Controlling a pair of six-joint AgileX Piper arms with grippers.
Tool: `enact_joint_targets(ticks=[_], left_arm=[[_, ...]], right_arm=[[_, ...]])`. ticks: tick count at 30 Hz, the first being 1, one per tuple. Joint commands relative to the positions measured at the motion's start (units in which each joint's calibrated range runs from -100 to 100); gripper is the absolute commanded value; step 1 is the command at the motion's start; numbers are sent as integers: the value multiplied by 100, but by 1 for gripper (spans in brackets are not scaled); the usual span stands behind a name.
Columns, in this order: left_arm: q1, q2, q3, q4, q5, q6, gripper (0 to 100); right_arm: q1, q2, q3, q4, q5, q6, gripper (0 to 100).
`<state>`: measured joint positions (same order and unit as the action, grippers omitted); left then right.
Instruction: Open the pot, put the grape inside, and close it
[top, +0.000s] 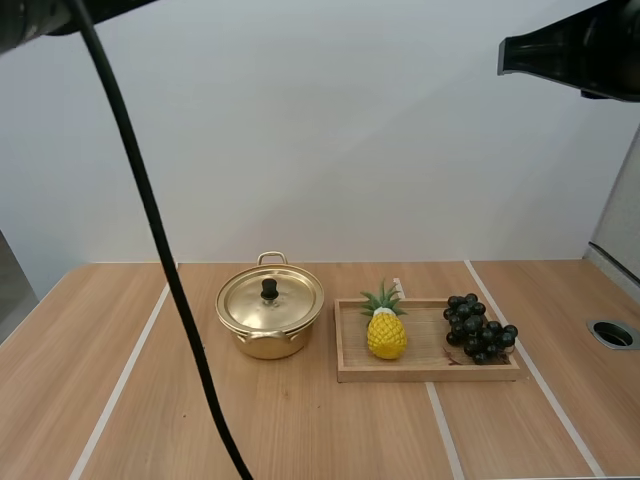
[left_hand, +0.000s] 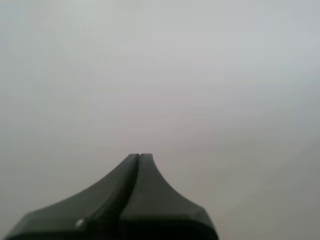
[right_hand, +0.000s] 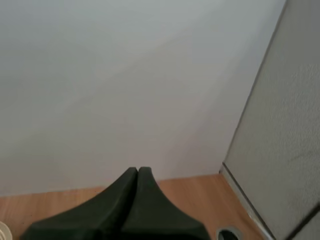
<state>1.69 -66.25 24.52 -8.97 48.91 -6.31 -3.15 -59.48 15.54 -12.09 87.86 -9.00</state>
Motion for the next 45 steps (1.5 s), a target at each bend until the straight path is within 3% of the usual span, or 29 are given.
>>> enact_joint_targets(ticks=[1,9,14,18,25,34,40,43,45], left_arm=[[9,676,-581,64,1190,-100,0],[9,2337,-1784,50,3879,-100,0],[9,3052,-1941,22,4792,-78,0],[9,3436,-1941,-180,5109,66,0],[9,3819,-1941,-1074,5109,840,0],[9,3819,-1941,-960,5109,872,0],[9,3888,-1941,-816,5109,872,0],[9,3898,-1941,-816,5109,872,15],[9,3898,-1941,-816,5109,872,42]], right_arm=[[-29,556,-379,-72,1072,24,0],[-29,1867,-493,-136,1214,24,0],[-29,2094,-399,-480,1214,24,0],[-29,2094,-401,-495,1214,24,0],[-29,2080,-324,-580,1214,24,0],[-93,2071,878,-557,1214,234,0],[-93,2071,1010,-557,1214,234,0],[-93,2071,1011,-580,1214,234,0],[-93,2071,1011,-688,1214,234,0]])
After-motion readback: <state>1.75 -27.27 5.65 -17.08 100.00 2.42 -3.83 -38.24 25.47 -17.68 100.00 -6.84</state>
